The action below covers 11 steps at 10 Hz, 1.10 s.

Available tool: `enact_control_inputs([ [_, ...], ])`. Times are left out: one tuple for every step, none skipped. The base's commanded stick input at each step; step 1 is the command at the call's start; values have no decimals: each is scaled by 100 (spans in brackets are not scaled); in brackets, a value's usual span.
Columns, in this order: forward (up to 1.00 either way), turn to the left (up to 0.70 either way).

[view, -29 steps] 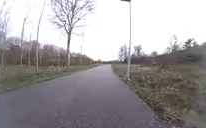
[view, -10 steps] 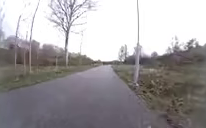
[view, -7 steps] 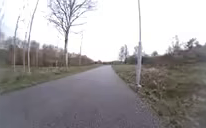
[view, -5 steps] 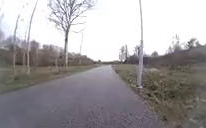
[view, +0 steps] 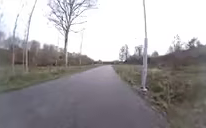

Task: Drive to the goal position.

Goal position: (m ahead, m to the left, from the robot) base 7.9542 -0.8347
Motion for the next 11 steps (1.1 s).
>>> enact_control_inputs([
  [70,-27],
  [70,-27],
  [70,-27],
  [70,-27],
  [70,0],
  [70,0],
  [70,0],
  [70,0],
  [70,0],
  [70,0],
  [70,0],
])
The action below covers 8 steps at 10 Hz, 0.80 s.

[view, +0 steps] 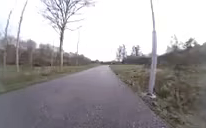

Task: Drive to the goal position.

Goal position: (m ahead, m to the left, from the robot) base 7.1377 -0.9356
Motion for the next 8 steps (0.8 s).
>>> enact_control_inputs([
  [70,0],
  [70,0],
  [70,0],
  [70,0],
  [70,0],
  [70,0],
  [70,0],
  [70,0],
])
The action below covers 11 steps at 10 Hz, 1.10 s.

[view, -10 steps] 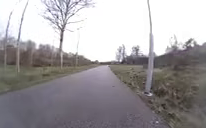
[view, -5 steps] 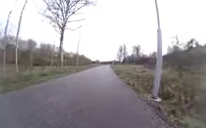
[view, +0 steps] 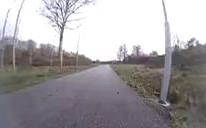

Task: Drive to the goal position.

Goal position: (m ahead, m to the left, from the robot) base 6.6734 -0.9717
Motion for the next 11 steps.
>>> enact_control_inputs([
  [70,0],
  [70,0],
  [70,0],
  [70,0],
  [70,0],
  [70,0],
  [70,0],
  [70,0],
  [70,0],
  [70,0],
  [70,0],
])
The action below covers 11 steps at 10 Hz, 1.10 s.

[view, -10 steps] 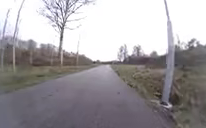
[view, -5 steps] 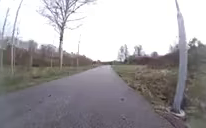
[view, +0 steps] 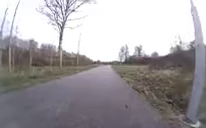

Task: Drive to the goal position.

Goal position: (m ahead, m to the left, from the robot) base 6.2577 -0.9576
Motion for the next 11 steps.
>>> enact_control_inputs([
  [70,0],
  [70,0],
  [70,0],
  [70,0],
  [70,0],
  [70,0],
  [70,0],
  [70,0],
  [70,0],
  [70,0],
  [70,0],
])
